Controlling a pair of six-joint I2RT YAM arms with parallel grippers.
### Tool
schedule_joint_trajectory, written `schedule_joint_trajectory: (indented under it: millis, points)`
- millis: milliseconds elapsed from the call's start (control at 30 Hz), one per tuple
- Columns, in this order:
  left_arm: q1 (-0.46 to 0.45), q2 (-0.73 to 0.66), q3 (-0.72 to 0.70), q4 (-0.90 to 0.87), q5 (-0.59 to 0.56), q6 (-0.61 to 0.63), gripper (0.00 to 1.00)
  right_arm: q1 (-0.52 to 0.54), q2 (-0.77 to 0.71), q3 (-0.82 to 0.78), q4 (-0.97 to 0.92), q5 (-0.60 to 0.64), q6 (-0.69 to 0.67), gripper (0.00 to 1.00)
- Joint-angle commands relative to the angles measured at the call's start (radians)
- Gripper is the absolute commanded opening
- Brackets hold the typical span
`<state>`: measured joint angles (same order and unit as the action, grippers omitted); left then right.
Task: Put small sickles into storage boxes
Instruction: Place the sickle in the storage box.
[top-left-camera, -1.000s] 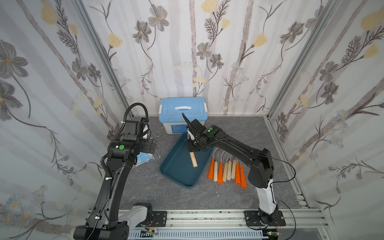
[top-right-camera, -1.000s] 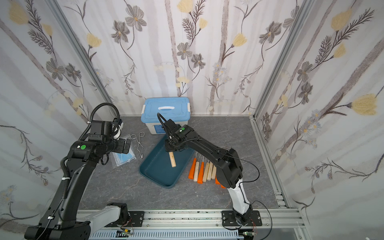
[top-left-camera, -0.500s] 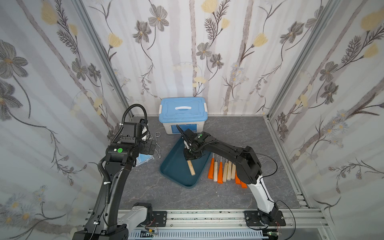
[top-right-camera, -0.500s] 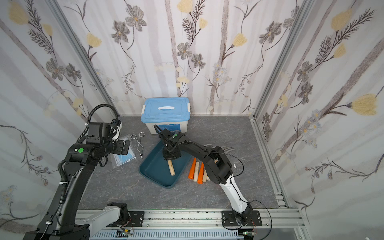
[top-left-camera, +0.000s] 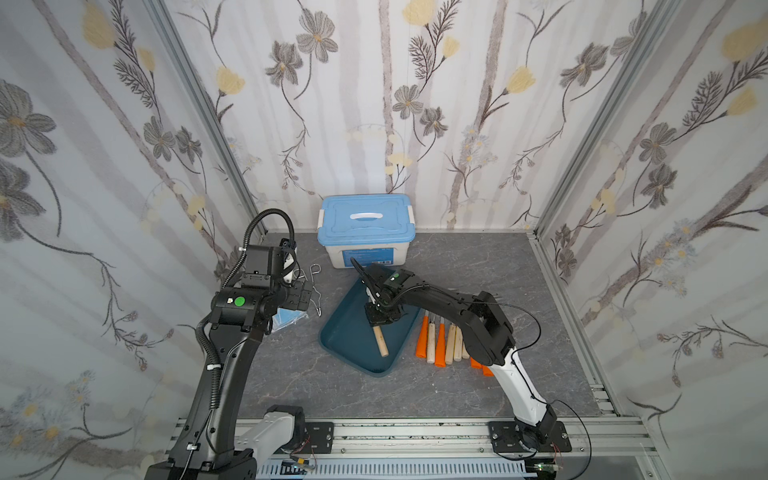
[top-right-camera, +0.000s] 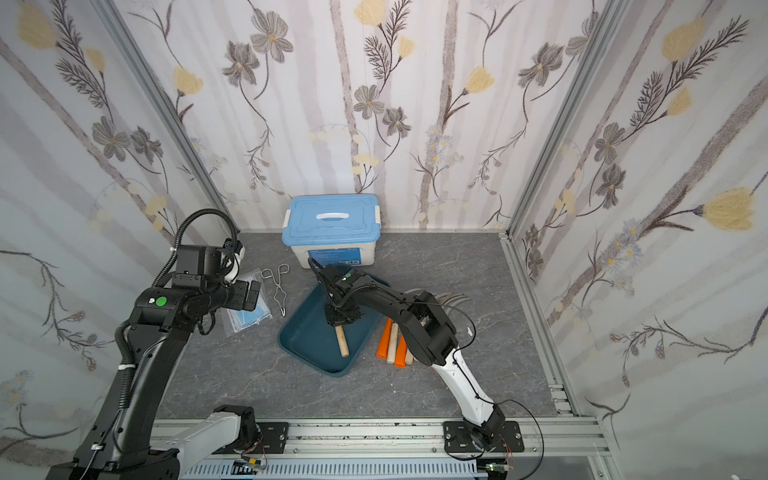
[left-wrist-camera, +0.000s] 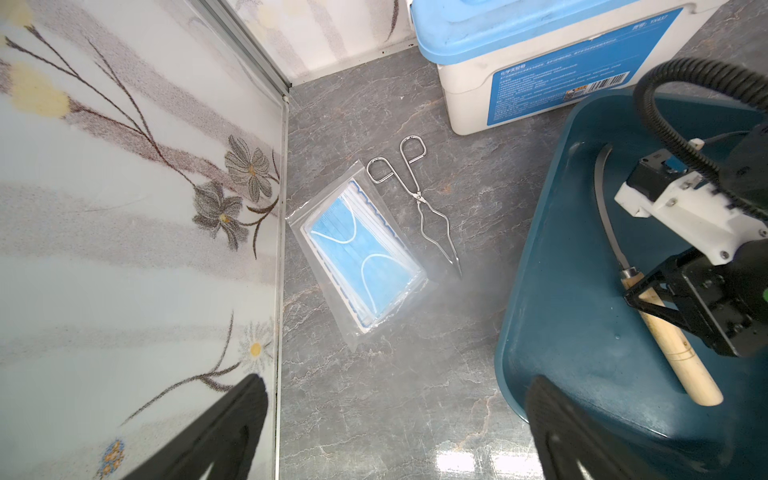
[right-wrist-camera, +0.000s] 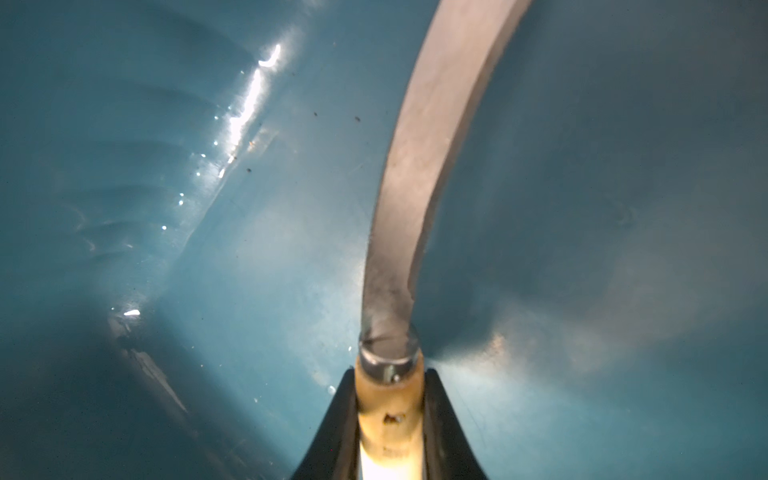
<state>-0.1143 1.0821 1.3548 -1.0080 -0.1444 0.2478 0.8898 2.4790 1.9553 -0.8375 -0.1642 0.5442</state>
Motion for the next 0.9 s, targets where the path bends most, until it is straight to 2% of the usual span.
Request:
schedule_joint_trajectory:
  millis: [0,167,267,400,867]
  points:
    - [0.001,-0.004,0.004,-0.007,0.006,0.014,1.0,0.0,0.003,0.007,0.019,0.001,-0.003,0.19]
    - [0.001,-0.01,-0.006,-0.001,0.005,0.024,1.0,0.0,-0.009,0.007,0.015,0.02,-0.004,0.28]
    - [0.001,-0.008,-0.007,-0.001,0.006,0.029,1.0,0.0,-0.026,0.008,0.013,0.042,-0.005,0.38]
    - [0.001,-0.003,0.001,0.003,0.006,0.034,1.0,0.0,-0.044,0.007,0.008,0.059,-0.007,0.45]
    - [0.001,-0.014,0.004,0.014,0.003,0.033,1.0,-0.008,-0.154,0.007,-0.02,0.132,-0.005,0.48]
